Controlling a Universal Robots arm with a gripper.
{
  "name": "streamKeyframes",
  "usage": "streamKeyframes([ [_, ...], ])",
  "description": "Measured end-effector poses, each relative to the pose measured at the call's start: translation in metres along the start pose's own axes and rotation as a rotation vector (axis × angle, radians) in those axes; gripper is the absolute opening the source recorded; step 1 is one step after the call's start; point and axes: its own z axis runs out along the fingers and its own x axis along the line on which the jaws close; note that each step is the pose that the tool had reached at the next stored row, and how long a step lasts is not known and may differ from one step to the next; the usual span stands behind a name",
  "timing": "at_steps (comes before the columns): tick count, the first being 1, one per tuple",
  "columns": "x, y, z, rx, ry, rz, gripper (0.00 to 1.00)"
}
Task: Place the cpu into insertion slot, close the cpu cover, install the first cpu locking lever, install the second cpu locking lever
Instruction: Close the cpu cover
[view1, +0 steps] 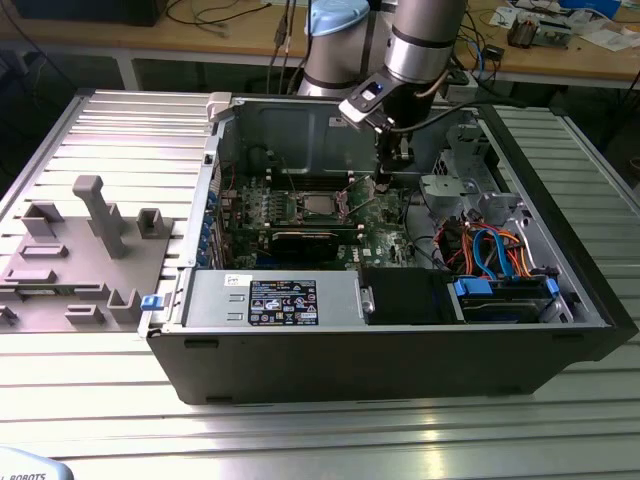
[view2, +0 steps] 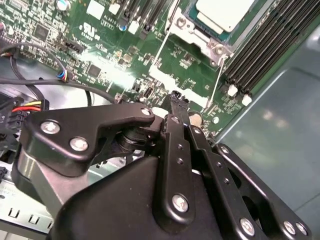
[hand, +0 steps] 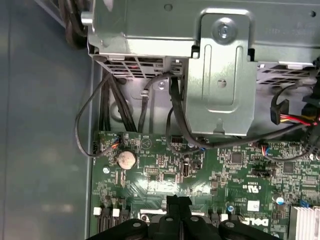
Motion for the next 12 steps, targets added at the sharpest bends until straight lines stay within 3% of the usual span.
streamKeyframes([
  [7, 0.0009, 0.0099, 0.0072, 0.012, 0.0027, 0.0, 0.11],
  [12, 0.001, 0.0108, 0.0131, 0.0141, 0.0097, 0.0, 0.11],
])
